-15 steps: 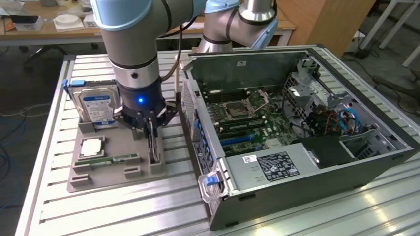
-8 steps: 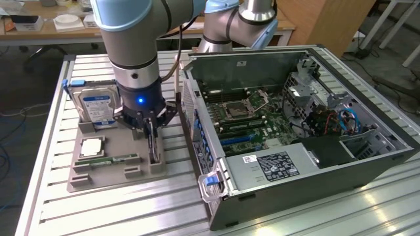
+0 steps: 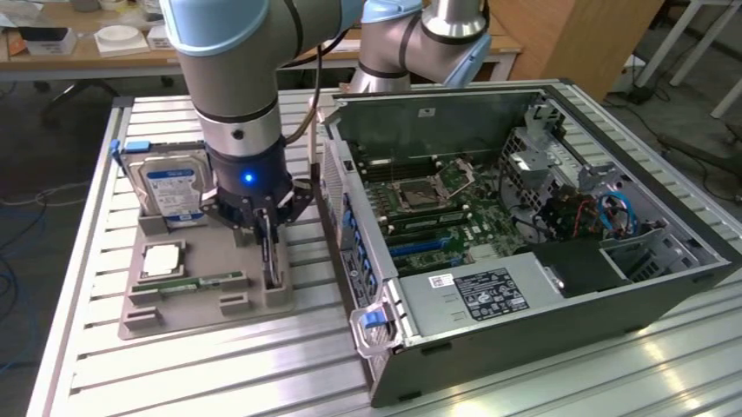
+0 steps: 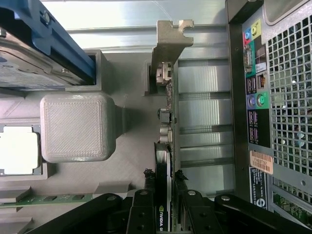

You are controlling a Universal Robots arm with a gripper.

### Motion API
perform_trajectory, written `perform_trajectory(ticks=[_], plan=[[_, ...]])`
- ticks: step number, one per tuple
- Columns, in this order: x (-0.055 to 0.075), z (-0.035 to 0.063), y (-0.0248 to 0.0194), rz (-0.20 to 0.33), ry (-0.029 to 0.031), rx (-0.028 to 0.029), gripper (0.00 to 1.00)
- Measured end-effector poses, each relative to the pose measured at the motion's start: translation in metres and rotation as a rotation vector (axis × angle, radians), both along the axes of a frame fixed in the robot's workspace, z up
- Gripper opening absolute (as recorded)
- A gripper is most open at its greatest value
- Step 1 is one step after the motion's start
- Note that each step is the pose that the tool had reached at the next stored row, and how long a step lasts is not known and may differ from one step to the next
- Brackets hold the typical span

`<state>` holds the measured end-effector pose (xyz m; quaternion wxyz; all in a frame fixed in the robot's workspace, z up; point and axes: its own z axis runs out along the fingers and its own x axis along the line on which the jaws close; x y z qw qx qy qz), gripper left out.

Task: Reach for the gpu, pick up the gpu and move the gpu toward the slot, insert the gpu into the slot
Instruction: 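Pick up the gpu and move the gpu toward the slot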

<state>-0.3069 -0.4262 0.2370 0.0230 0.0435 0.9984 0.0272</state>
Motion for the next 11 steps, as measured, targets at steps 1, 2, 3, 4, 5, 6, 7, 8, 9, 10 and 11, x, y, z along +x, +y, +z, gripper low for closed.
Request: perform_trajectory(ticks=[1, 2, 3, 4, 5, 6, 7, 8, 9, 10, 11], plan=[[0.0, 0.0004, 0.0, 0.0, -0.0001, 0.0003, 0.26], [-0.0001, 0.002, 0.0001, 0.0, -0.0001, 0.0014, 0.26], [-0.0001, 0.0029, 0.0, 0.0, 0.0001, 0.0022, 0.26], [-0.0001, 0.0037, 0.0, 0.0, 0.0, 0.0035, 0.26], [0.0, 0.0049, 0.0, 0.0, 0.0, 0.006, 0.26], [-0.0001, 0.0051, 0.0, 0.0, -0.0001, 0.0074, 0.26], [0.0, 0.0055, 0.0, 0.0, 0.0, 0.0087, 0.26], [0.0, 0.0058, 0.0, 0.0, 0.0, 0.01, 0.26], [0.0, 0.0061, 0.0, 0.0, 0.0, 0.0112, 0.26], [0.0, 0.0063, 0.0, 0.0, 0.0, 0.0122, 0.26], [0.0, 0.0068, 0.0, 0.0, 0.0001, 0.0133, 0.26]])
